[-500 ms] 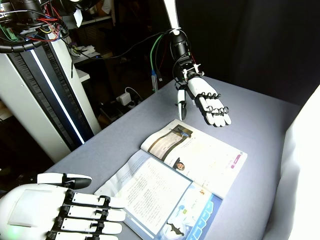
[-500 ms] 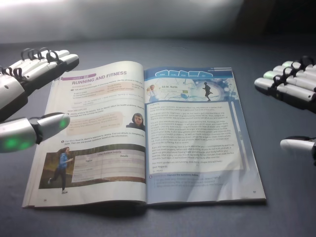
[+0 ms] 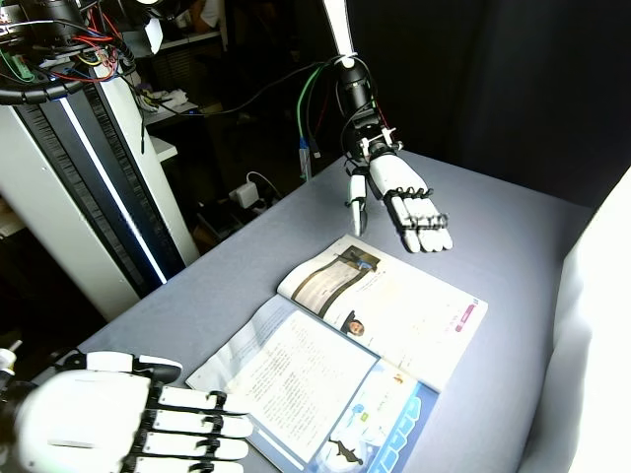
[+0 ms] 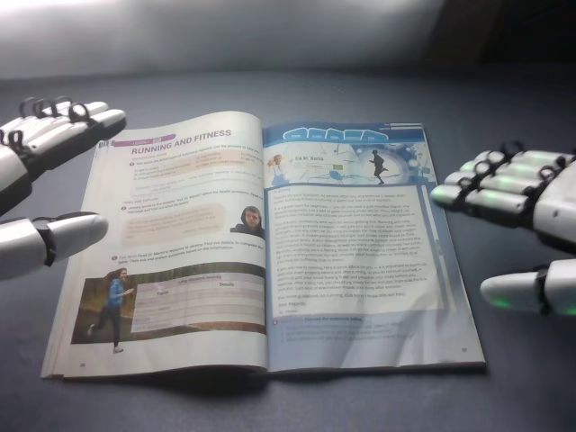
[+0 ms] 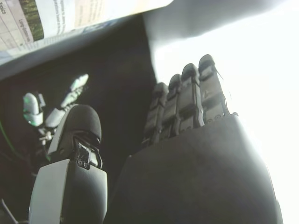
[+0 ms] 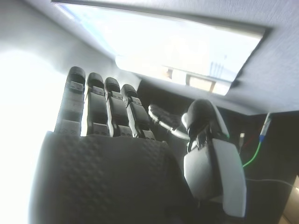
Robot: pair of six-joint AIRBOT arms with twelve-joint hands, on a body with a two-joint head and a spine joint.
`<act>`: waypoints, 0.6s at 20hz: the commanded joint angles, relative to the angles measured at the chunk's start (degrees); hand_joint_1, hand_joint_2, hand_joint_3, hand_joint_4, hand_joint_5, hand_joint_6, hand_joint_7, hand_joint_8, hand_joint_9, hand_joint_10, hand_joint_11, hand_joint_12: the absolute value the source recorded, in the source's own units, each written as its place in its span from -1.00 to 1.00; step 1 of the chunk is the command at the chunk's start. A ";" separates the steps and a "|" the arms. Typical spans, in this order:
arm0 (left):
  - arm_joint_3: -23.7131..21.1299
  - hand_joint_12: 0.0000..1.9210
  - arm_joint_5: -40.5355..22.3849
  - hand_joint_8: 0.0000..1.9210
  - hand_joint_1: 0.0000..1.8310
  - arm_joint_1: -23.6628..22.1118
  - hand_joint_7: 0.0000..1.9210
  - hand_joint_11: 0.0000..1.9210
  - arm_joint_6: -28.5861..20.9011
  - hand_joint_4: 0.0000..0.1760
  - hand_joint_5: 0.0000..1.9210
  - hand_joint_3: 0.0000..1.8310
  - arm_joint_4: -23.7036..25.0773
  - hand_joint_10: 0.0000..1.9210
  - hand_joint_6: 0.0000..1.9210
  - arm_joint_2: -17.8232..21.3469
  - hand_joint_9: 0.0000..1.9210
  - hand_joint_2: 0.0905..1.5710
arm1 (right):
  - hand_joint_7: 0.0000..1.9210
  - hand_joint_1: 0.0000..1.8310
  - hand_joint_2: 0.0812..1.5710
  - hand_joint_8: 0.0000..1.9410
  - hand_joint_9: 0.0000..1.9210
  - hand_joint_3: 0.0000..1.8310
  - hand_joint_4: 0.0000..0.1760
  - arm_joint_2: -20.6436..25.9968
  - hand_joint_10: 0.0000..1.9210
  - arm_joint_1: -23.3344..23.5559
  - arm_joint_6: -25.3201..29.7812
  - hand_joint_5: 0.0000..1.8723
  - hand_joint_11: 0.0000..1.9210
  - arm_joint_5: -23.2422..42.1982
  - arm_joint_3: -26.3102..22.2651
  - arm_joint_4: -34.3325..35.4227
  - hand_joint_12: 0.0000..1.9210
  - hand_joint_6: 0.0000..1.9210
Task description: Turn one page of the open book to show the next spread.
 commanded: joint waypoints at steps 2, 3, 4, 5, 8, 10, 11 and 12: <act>-0.31 -1.00 -7.46 -1.00 -0.60 0.66 -1.00 -1.00 -0.40 -1.00 -0.94 -1.00 -1.79 -1.00 -0.99 0.51 -1.00 0.69 | -1.00 -0.89 0.54 -1.00 -1.00 -1.00 -1.00 -1.35 -1.00 2.33 1.13 -1.00 -1.00 0.53 1.00 -2.34 -1.00 -1.00; -0.38 -1.00 -7.71 -1.00 -0.59 1.03 -1.00 -1.00 -0.40 -1.00 -0.94 -1.00 -2.22 -1.00 -0.99 0.56 -1.00 0.69 | -1.00 -0.88 0.55 -1.00 -1.00 -1.00 -1.00 -2.24 -1.00 2.97 1.52 -1.00 -1.00 -1.23 1.53 -3.94 -1.00 -1.00; -0.40 -1.00 -7.98 -1.00 -0.58 1.36 -1.00 -1.00 -0.40 -1.00 -0.94 -1.00 -2.64 -1.00 -1.00 0.55 -1.00 0.70 | -1.00 -0.89 0.55 -1.00 -1.00 -1.00 -1.00 -2.95 -1.00 3.21 2.08 -1.00 -1.00 -2.24 2.01 -4.94 -1.00 -1.00; -0.45 -1.00 -8.20 -1.00 -0.61 1.63 -1.00 -1.00 -0.40 -1.00 -0.95 -1.00 -3.00 -1.00 -1.00 0.53 -1.00 0.70 | -1.00 -0.90 0.55 -1.00 -1.00 -1.00 -1.00 -3.64 -1.00 3.27 2.68 -1.00 -1.00 -3.04 2.52 -5.63 -1.00 -1.00; -0.77 -1.00 -8.95 -1.00 -0.63 2.74 -1.00 -1.00 -0.40 -1.00 -0.95 -1.00 -4.08 -1.00 -1.00 0.75 -1.00 0.70 | -1.00 -0.92 0.52 -1.00 -1.00 -1.00 -1.00 -5.38 -1.00 3.27 3.17 -1.00 -1.00 -5.01 3.60 -6.72 -1.00 -1.00; -1.15 -1.00 -9.44 -1.00 -0.64 3.83 -1.00 -1.00 -0.39 -1.00 -0.93 -1.00 -4.76 -1.00 -1.00 1.17 -1.00 0.69 | -1.00 -0.89 0.53 -1.00 -1.00 -1.00 -1.00 -6.48 -1.00 3.27 3.20 -1.00 -1.00 -5.80 4.23 -7.14 -1.00 -1.00; -1.29 -1.00 -9.67 -1.00 -0.64 4.29 -1.00 -1.00 -0.36 -1.00 -0.93 -1.00 -5.19 -1.00 -1.00 1.25 -1.00 0.69 | -1.00 -0.89 0.53 -1.00 -1.00 -1.00 -1.00 -7.00 -1.00 3.27 3.20 -1.00 -1.00 -5.96 4.52 -7.20 -1.00 -1.00; -1.31 -1.00 -9.76 -1.00 -0.64 4.57 -1.00 -1.00 -0.36 -1.00 -0.93 -1.00 -5.46 -1.00 -1.00 1.24 -1.00 0.69 | -1.00 -0.88 0.53 -1.00 -1.00 -1.00 -1.00 -7.47 -1.00 3.27 3.21 -1.00 -1.00 -5.98 4.76 -7.20 -1.00 -1.00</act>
